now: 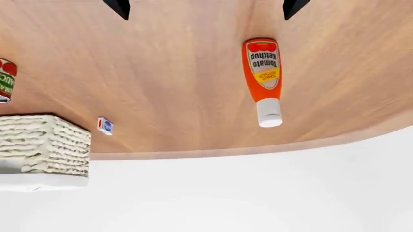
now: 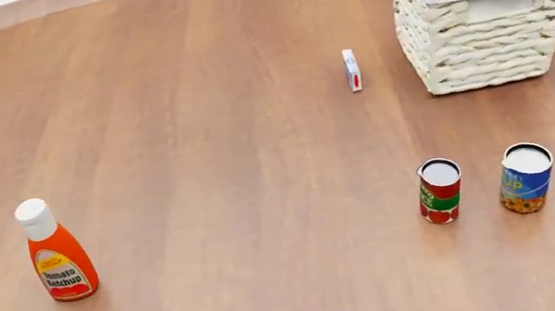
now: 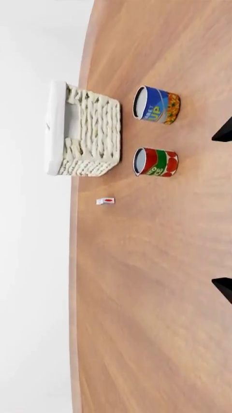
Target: Pick up the alphabet soup and the cream cheese box, and put them in the basket.
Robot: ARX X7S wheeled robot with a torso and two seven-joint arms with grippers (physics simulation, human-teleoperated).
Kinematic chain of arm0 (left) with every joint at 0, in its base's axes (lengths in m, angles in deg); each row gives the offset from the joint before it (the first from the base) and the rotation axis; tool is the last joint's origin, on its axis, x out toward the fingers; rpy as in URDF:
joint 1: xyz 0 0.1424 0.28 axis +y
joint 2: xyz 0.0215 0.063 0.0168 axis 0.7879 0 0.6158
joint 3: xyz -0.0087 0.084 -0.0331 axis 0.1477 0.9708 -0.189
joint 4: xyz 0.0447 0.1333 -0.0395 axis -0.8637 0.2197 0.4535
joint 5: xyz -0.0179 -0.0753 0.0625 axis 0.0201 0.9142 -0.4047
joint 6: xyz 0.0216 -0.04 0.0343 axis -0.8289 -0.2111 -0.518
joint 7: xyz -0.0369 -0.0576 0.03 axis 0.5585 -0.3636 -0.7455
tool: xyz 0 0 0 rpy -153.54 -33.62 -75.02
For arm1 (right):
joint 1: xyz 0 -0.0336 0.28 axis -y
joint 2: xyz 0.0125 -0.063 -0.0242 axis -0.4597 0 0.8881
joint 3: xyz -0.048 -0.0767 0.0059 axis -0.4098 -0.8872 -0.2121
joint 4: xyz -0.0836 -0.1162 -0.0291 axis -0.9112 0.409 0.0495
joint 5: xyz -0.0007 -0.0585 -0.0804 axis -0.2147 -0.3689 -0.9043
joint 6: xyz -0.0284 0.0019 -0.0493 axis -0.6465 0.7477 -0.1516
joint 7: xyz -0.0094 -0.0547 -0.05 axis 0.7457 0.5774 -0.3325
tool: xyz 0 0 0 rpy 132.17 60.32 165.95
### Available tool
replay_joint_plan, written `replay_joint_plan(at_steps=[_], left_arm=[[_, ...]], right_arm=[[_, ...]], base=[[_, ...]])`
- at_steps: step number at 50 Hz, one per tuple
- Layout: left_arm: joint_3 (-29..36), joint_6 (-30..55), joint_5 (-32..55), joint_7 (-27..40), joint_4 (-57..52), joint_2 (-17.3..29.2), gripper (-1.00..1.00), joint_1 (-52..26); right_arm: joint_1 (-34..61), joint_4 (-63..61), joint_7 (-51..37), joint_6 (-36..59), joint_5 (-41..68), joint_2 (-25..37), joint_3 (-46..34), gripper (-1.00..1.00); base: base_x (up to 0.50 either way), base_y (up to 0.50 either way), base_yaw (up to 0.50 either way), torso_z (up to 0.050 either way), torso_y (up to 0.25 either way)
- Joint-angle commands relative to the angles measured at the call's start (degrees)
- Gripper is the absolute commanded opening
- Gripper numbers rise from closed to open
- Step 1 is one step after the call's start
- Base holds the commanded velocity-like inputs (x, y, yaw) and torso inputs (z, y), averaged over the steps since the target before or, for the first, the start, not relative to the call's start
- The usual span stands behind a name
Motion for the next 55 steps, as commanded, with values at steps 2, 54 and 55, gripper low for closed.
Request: replay_joint_plan(at_steps=[2, 54, 55], left_arm=[[0.85, 1.54, 0.91, 1.3, -0.32, 0.63, 1.0, -0.78], [-3.45, 59.22, 17.87, 8.01, -34.91, 1.8, 1.0, -40.72], [-3.43, 59.21, 17.94, 8.07, -34.9, 1.83, 1.0, -40.73]], right_arm=[[0.44, -0.62, -1.01, 1.34, 1.03, 0.96, -1.13, 1.0], [42.36, -37.83, -1.42, 72.23, 13.18, 8.75, 1.69, 1.0], [42.37, -37.82, -1.44, 72.23, 13.21, 8.76, 1.69, 1.0]], base=[[0.0, 0.0, 0.0, 0.0, 0.0], [0.24, 0.0, 0.0, 0.0, 0.0], [0.5, 0.0, 0.0, 0.0, 0.0]])
